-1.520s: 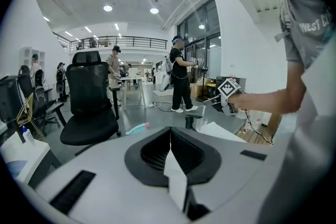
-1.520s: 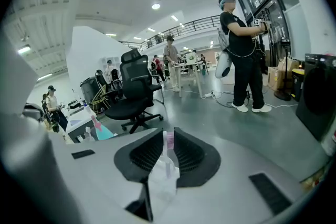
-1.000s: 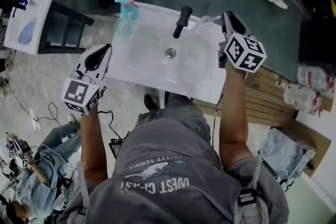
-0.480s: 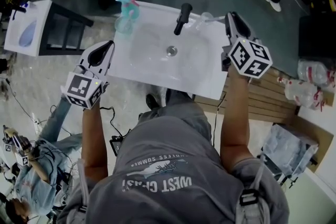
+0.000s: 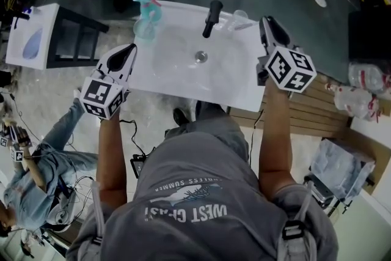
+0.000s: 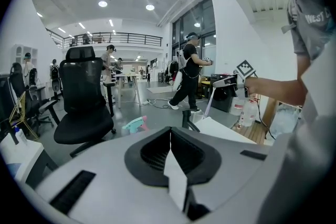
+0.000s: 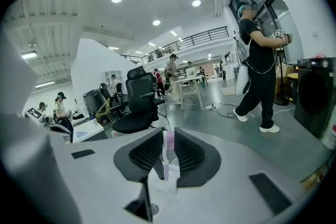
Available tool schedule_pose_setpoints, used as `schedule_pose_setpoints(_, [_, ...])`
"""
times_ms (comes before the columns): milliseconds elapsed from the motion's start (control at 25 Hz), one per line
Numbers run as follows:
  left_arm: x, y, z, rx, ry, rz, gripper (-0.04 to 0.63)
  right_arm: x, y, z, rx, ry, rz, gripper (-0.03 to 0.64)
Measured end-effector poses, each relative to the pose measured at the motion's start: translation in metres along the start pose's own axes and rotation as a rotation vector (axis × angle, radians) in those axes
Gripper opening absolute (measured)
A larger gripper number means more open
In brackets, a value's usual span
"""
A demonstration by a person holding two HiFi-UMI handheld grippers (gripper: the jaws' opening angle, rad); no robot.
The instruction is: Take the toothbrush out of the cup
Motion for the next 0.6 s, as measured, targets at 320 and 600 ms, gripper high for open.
schedule_pose_setpoints(320, [0.014, -0.001, -0.006, -0.002, 0.017, -0.014, 0.000, -0.003, -0.002, -0.013, 0.025, 0.035, 0.006, 0.086])
schedule_pose_setpoints(600, [0.029, 0.001, -0.010, -0.003, 0.036, -0.016, 0.000, -0.007, -0.008, -0.012, 0.024, 0.040, -0.001, 0.089])
Point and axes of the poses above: the fingertips, and each gripper's own axes: x forward along the fingers, y to its left, z out of its top, the point moved 7 cm from there along -x, backward along the fingers, and after that the axes turned 12 degrees about z, right-handed, at the moved point
